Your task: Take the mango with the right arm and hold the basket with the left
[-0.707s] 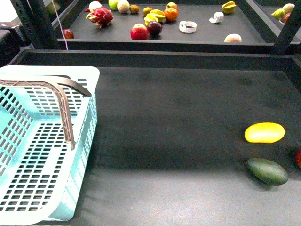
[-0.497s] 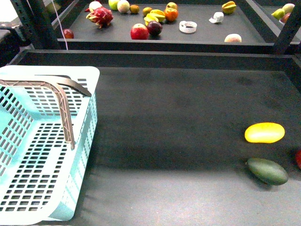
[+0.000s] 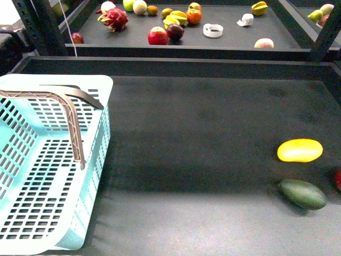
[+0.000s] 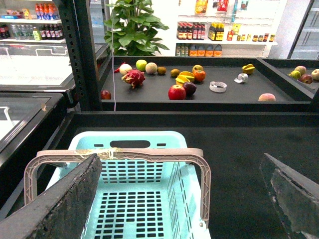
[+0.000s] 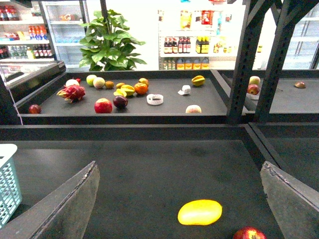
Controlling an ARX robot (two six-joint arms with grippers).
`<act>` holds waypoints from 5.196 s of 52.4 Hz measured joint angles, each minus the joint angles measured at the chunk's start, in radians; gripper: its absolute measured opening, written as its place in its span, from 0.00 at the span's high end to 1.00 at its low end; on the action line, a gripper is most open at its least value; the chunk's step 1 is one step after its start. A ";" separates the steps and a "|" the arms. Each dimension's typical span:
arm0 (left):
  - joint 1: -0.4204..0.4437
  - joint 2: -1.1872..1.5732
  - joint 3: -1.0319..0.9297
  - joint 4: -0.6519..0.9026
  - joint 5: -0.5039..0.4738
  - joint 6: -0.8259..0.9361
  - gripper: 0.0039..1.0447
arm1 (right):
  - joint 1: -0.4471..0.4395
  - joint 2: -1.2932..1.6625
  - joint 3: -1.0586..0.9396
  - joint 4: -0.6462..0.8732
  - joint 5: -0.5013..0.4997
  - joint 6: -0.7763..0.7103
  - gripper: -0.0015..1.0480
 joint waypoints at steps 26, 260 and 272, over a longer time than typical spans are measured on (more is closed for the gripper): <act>0.000 0.000 0.000 0.000 0.000 0.000 0.08 | 0.000 0.000 0.000 0.000 0.000 0.000 0.08; -0.151 1.661 0.643 0.889 0.184 -0.698 0.94 | 0.000 0.000 0.000 0.000 0.000 0.000 0.08; -0.240 1.624 0.664 0.834 0.173 -0.589 0.94 | 0.000 0.000 0.000 0.000 0.000 0.000 0.08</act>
